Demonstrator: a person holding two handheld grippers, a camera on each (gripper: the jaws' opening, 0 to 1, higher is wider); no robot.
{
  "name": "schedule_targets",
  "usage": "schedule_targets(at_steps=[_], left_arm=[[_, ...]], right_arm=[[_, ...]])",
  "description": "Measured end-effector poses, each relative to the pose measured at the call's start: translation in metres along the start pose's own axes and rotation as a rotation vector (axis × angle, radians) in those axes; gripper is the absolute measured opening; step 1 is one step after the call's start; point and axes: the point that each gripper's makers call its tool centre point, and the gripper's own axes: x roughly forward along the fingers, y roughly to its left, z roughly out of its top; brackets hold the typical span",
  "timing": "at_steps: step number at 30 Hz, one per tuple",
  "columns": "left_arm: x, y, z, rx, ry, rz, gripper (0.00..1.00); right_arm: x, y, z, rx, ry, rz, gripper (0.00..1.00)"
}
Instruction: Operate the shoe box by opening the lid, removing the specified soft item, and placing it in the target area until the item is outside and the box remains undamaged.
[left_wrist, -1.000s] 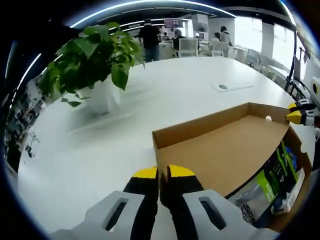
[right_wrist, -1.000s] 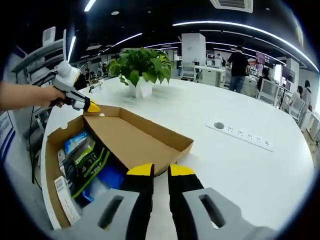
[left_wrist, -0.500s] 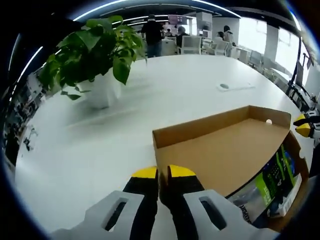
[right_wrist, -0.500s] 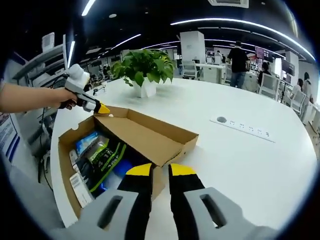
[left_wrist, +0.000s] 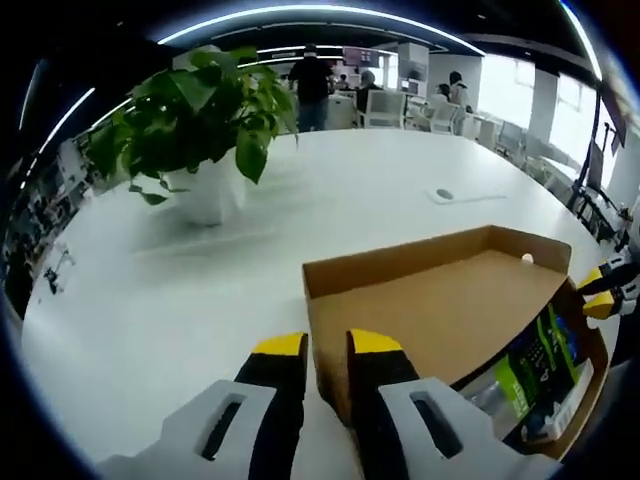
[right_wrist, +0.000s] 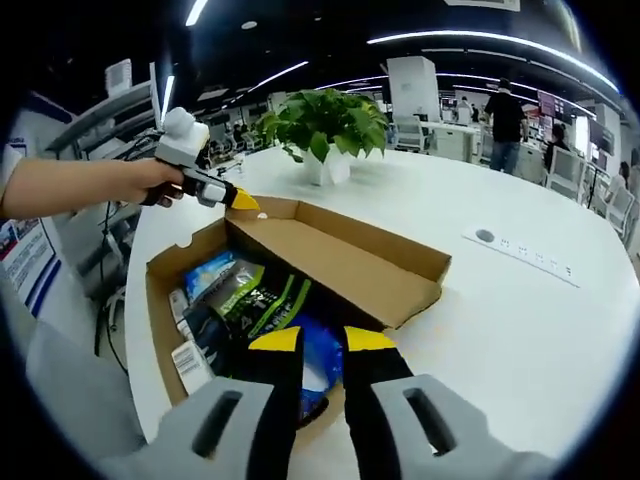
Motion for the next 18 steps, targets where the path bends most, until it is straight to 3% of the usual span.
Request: schedule_targets(at_steps=[10,18], left_arm=[[-0.029,-0.003,0.018,0.019,-0.071,-0.010,0.17],[-0.054,-0.013,0.010,0.031,-0.080,-0.034,0.20]], right_arm=[[0.014,0.020,-0.012,-0.024,0.077,0.058,0.12],[0.026,0.026,-0.015,-0.044,0.112,0.074,0.16]])
